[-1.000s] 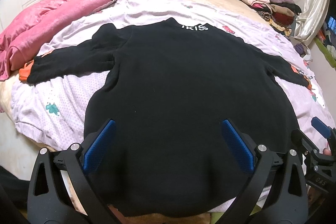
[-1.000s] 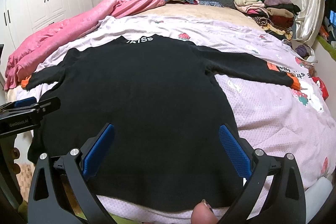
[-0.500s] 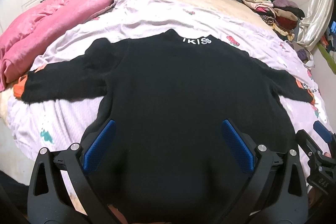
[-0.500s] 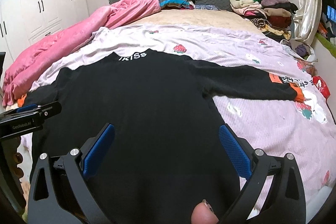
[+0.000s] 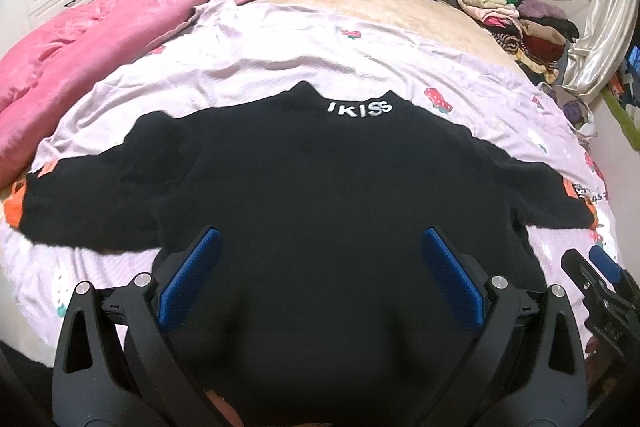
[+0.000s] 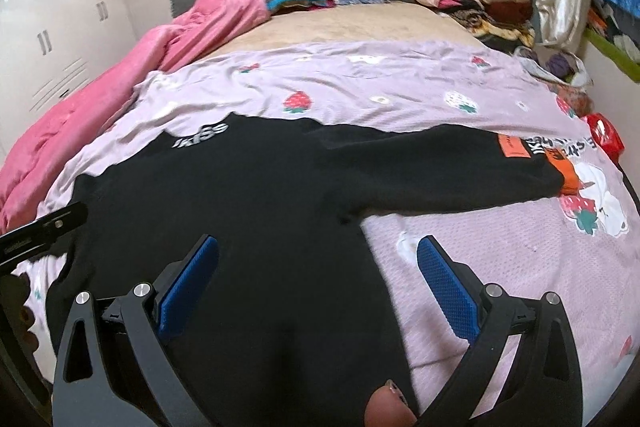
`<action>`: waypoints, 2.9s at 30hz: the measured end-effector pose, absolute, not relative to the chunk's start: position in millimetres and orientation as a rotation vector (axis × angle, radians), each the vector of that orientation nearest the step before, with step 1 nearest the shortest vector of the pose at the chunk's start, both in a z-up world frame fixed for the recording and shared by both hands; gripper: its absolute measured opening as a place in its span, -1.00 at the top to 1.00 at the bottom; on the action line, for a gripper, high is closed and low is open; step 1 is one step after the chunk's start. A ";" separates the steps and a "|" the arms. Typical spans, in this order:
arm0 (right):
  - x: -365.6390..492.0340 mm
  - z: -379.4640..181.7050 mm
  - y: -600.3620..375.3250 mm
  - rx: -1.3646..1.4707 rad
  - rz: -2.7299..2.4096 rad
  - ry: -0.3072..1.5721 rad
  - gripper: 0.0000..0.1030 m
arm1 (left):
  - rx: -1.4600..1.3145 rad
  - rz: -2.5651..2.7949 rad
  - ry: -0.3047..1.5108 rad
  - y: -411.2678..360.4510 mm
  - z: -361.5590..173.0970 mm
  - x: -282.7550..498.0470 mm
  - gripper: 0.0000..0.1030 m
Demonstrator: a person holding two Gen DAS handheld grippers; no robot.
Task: Fold small clothes
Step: 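Move the right tool to the orange sleeve cuff and grasp it, then carry the sleeve across the shirt body with the right tool and release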
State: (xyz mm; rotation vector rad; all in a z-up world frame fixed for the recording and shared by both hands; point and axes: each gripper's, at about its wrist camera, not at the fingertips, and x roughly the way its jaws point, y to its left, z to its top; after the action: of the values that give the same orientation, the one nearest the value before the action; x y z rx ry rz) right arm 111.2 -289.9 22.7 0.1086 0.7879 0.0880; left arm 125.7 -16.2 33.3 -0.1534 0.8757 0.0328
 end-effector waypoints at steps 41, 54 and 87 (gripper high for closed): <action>215.6 -63.0 -534.9 0.580 -0.430 0.906 -0.92 | -0.071 -0.028 0.962 -92.2 -1.4 234.0 -0.83; 198.2 -22.7 -556.2 0.708 -0.257 0.613 0.76 | -0.111 -0.047 0.978 -93.9 -2.1 257.5 -0.83; 191.2 91.0 -250.3 0.217 0.370 0.509 0.77 | -0.395 -0.028 0.891 46.8 54.6 220.3 -0.83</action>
State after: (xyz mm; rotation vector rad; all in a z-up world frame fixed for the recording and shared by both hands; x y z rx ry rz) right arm 191.2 -250.3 91.0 0.2170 0.5092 0.3700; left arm 220.3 46.8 54.6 -0.3952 0.8910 -0.0276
